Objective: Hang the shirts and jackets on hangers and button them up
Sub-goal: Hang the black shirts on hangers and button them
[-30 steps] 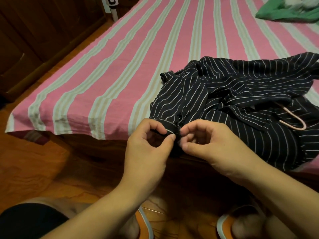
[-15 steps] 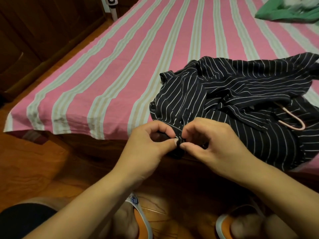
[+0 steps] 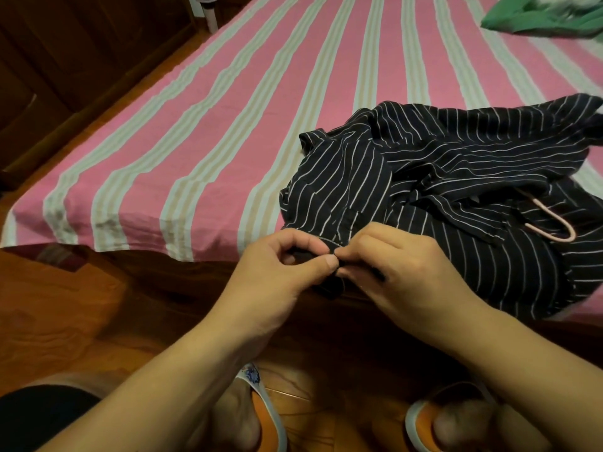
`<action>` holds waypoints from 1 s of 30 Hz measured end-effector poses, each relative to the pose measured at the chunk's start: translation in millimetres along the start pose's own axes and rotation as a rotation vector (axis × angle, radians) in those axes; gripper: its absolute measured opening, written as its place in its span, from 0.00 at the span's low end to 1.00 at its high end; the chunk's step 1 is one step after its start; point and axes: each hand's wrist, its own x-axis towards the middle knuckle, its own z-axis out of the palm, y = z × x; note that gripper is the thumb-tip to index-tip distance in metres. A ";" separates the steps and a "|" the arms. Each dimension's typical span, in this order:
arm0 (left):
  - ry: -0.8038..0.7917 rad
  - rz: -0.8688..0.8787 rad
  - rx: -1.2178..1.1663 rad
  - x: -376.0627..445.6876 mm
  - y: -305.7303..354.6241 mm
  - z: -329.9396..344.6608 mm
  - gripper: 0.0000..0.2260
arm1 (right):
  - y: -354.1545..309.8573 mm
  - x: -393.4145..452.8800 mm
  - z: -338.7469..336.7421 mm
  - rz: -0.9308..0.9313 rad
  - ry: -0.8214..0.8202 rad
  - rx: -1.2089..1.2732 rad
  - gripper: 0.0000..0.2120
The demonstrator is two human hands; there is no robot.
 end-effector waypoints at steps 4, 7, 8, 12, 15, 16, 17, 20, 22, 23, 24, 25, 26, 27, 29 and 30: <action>0.014 -0.038 -0.059 0.0 0.8 -0.2 0.11 | 1.3 -0.5 7.1 -0.019 0.067 0.027 0.06; -0.010 -0.040 -0.087 3.2 -0.8 -2.3 0.16 | 1.2 -0.1 6.7 -0.047 0.058 0.040 0.07; -0.024 -0.034 -0.098 3.9 -1.8 -2.5 0.16 | 1.4 -0.4 5.9 -0.078 0.049 -0.007 0.08; -0.075 0.028 -0.016 -0.8 1.8 0.1 0.09 | 4.0 -3.7 8.9 -0.139 0.060 -0.158 0.10; -0.029 0.133 0.158 -2.3 3.4 -2.7 0.08 | -0.6 -4.5 17.8 -0.058 0.057 -0.128 0.11; -0.015 0.170 0.244 -1.2 3.8 -4.8 0.09 | -3.5 -3.4 18.4 -0.022 0.058 -0.107 0.11; 0.003 0.208 0.319 -0.5 6.3 -5.8 0.09 | -6.1 -2.1 16.7 0.016 0.062 -0.085 0.11; 0.271 0.330 0.419 14.0 18.1 -24.5 0.13 | -4.1 4.4 1.1 0.139 0.158 -0.044 0.09; 0.583 0.444 0.517 34.2 29.1 -55.0 0.13 | 5.5 10.6 -11.8 0.268 0.228 -0.045 0.07; 0.673 0.459 0.603 44.4 33.4 -69.9 0.12 | 11.0 13.4 -17.5 0.335 0.238 -0.048 0.07; 0.703 0.396 0.718 51.6 36.4 -78.7 0.13 | 15.7 16.0 -22.3 0.390 0.232 -0.055 0.07; 0.702 0.278 0.845 54.9 37.2 -79.5 0.14 | 19.7 17.8 -26.5 0.434 0.220 -0.068 0.08; 0.710 0.173 0.951 54.9 35.9 -73.1 0.15 | 22.9 19.2 -30.8 0.470 0.208 -0.084 0.08; 0.734 0.140 1.032 51.7 36.7 -60.0 0.16 | 25.7 20.6 -36.1 0.501 0.203 -0.099 0.08; 0.751 0.269 1.086 49.8 38.1 -32.6 0.17 | 31.3 21.6 -50.1 0.560 0.214 -0.121 0.08; 0.679 0.352 1.077 51.9 41.6 -18.0 0.16 | 35.9 19.8 -59.7 0.592 0.226 -0.139 0.08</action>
